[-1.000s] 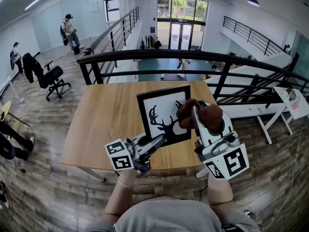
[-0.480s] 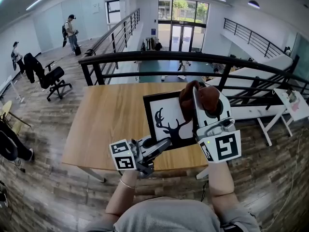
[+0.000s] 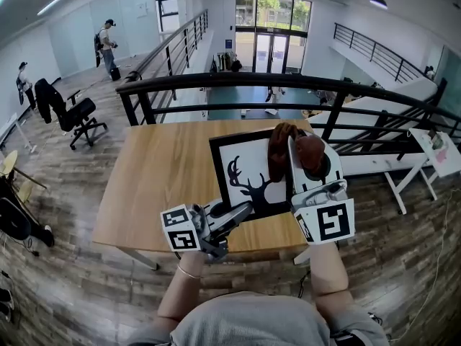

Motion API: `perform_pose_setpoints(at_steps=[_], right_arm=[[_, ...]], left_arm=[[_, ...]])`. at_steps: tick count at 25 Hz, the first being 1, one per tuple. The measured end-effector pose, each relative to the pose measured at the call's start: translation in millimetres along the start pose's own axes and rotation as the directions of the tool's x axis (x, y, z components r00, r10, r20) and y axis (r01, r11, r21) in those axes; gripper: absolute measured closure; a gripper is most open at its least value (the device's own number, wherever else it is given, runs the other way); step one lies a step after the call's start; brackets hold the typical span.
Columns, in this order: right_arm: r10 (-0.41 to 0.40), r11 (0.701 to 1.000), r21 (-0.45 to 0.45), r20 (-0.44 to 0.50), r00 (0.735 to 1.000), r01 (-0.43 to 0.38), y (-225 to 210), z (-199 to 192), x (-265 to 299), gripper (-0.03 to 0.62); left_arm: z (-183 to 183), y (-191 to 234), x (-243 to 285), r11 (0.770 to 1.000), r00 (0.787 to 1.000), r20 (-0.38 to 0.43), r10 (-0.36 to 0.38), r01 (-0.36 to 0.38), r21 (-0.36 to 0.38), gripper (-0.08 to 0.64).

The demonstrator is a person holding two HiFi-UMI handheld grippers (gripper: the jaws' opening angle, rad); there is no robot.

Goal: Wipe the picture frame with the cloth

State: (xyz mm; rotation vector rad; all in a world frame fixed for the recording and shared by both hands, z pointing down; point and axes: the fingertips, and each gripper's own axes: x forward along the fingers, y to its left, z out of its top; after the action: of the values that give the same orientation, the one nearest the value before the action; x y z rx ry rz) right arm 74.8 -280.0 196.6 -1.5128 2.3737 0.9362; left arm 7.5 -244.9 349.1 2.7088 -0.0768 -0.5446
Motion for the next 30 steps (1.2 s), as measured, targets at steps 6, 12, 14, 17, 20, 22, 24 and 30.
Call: perform_pose_setpoints(at_steps=[6,12,14,17,20,22,24,30], right_arm=[[0.001,1.000,0.010,-0.021,1.000,-0.001,4,-9,-4,0.546],[0.016,1.000,0.003,-0.037,0.999,-0.016,12,-12,-11,0.546],[0.018,1.000,0.009,-0.038,0.999,-0.018,13,-13,-14,0.546],[0.012,0.999,0.038,-0.031,0.999,-0.011,11,-12,-17,0.546],[-0.032,0.996,0.084,0.004,0.999,0.031,1,-7,-20,0.546],[-0.088,0.992,0.097,0.038,0.995,0.084,-9,-1,-25,0.546],[-0.153,0.983,0.112,0.080,0.985,0.144,-24,8,-32,0.546],[-0.278,0.956,0.150,0.200,0.940,0.251,-56,35,-53,0.546]], left_arm=[[-1,3,-1,1.000,1.000,-0.014,0.018,-0.018,0.006,0.545],[1,1,-1,0.999,0.999,-0.011,0.031,-0.030,0.016,0.545],[2,1,-1,0.999,0.999,-0.012,0.034,-0.034,0.023,0.545],[2,2,-2,0.999,0.999,-0.015,0.031,-0.031,0.020,0.545],[0,4,-3,1.000,1.000,-0.013,0.020,-0.019,0.004,0.545],[-1,5,-3,1.000,1.000,-0.015,0.010,-0.010,-0.002,0.545],[-3,5,-3,1.000,1.000,-0.023,0.002,-0.003,-0.003,0.545],[-6,7,-3,0.999,1.000,-0.016,0.002,-0.002,-0.036,0.545]])
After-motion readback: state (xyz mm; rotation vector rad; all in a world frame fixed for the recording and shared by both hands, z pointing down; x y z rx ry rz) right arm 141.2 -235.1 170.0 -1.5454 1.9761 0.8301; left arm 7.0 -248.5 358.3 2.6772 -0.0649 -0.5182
